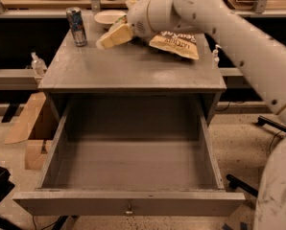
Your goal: Place redbull can into top drawer
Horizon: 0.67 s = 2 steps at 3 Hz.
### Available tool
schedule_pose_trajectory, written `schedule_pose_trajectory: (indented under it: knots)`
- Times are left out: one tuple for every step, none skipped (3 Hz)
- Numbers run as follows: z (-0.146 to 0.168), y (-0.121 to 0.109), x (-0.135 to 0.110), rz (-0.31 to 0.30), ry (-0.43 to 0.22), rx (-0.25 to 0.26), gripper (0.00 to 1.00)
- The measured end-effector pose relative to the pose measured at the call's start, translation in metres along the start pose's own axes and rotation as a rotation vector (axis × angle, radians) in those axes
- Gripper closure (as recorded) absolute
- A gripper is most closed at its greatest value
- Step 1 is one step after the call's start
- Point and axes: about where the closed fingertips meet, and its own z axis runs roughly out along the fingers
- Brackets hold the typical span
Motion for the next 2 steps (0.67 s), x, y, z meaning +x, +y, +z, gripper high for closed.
schedule_pose_trajectory:
  knots:
    - [0.047, 0.0102, 0.0077, 0.001, -0.04, 0.026, 0.0]
    - [0.0471, 0.0102, 0.0077, 0.001, -0.04, 0.026, 0.0]
